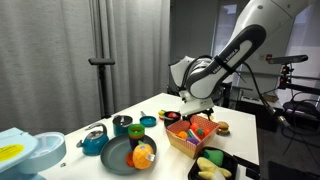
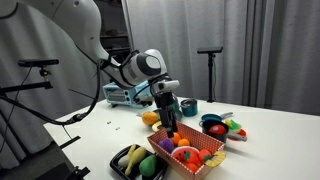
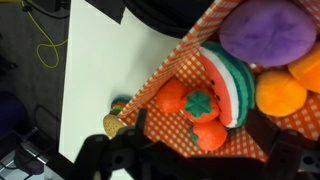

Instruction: Put the toy watermelon in the grey plate

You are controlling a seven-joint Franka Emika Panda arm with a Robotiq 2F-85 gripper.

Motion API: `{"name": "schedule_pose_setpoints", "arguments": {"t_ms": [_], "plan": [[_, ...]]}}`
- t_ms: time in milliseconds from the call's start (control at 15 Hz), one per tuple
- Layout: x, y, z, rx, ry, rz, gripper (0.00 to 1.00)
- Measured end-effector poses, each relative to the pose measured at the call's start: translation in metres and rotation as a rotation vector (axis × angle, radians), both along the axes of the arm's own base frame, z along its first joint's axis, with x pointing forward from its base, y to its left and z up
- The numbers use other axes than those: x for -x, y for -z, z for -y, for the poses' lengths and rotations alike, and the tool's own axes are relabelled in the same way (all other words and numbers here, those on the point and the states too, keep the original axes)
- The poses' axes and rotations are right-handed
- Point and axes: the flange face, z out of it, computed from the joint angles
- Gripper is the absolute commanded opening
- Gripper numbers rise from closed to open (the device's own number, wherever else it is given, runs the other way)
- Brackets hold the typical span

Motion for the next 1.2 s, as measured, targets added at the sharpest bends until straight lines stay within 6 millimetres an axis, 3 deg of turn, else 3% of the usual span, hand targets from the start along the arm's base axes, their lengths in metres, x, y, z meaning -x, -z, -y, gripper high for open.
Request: {"name": "schedule_pose_setpoints", "arguments": {"t_ms": [267, 733, 1200], "plan": [[0.006, 0.03, 0.003, -0.063, -0.084, -0.1, 1.0], [0.012, 0.054, 0.02, -0.061, -0.137, -0.177, 1.0], [-0.026, 0.035, 0.031, -0.069, -0.183, -0.04, 1.0]]}}
